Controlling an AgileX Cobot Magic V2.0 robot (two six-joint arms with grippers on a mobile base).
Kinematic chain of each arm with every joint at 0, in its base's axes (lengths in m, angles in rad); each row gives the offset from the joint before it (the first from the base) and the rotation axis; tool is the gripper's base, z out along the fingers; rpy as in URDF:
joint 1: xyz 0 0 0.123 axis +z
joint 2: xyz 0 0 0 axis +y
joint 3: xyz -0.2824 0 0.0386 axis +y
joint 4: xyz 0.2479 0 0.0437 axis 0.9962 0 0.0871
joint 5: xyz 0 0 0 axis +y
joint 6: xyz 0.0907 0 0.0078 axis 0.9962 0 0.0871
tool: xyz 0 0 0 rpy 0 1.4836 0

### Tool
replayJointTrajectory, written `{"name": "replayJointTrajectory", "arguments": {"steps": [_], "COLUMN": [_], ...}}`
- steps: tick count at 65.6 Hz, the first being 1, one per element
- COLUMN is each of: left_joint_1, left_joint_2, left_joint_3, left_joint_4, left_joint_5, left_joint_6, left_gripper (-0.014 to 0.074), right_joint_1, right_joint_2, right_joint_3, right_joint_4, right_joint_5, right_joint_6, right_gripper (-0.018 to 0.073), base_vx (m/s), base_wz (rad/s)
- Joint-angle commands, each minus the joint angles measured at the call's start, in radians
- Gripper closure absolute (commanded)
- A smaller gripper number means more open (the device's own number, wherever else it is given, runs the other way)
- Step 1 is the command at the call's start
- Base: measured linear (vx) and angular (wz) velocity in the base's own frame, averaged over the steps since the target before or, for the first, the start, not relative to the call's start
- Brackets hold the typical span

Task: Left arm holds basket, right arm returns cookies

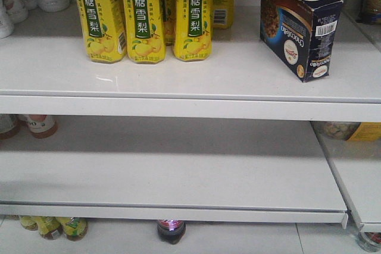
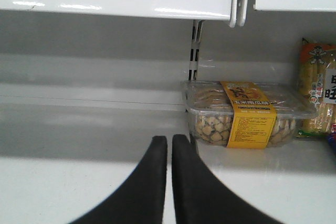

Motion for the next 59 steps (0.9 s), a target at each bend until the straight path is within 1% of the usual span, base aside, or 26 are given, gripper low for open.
{"name": "replayJointTrajectory", "arguments": {"steps": [1,59], "left_joint_1": [0.002,0.002], "left_joint_2": [-0.019,-0.019], "left_joint_3": [-0.022,-0.022], "left_joint_4": [0.006,0.006], "left_joint_5": [-0.097,-0.097], "left_joint_6": [0.018,0.018], "left_gripper": [0.0599,0.0599], "right_joint_1": [0.001,0.001], "right_joint_2": [0.014,0.014], "right_joint_3": [0.019,0.018], "right_joint_4": [-0.006,-0.006], "right_joint_5": [-0.081,-0.077], "right_joint_6": [-0.012,-0.002], "right_gripper": [0.0562,0.0562], "base_vx": [0.0,0.0], "base_wz": [0.0,0.0]}}
